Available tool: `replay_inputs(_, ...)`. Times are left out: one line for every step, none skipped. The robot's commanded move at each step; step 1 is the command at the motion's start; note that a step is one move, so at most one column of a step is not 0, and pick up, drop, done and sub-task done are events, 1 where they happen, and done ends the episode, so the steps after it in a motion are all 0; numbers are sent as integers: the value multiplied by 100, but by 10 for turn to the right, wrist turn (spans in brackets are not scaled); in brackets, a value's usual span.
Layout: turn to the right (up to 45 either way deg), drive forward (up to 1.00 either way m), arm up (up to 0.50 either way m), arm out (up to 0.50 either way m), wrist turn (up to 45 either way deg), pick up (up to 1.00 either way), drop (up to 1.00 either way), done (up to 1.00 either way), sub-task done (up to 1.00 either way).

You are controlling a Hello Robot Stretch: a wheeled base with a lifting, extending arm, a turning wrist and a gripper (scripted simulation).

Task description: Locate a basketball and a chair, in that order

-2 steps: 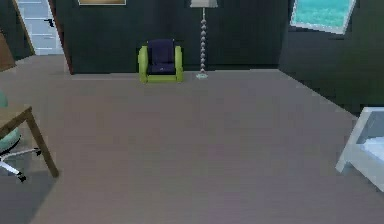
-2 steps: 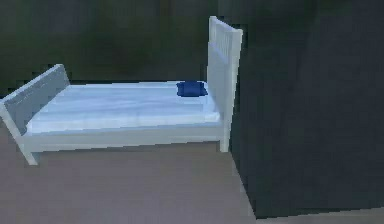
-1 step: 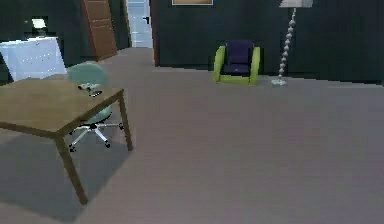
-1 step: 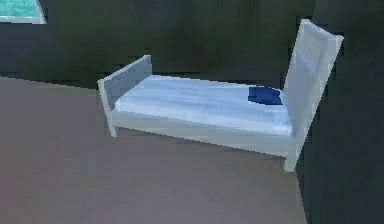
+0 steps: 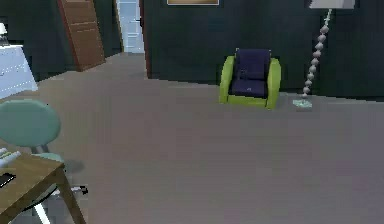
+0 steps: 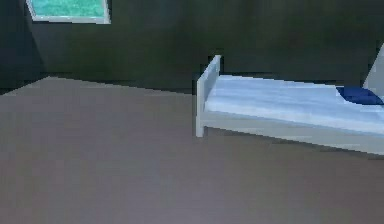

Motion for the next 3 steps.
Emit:
replay_inputs(-30,0,0,0,0,0,0,0,0)
replay_inputs(0,85,0,0,0,0,0,0,0)
replay_inputs(-210,0,0,0,0,0,0,0,0)
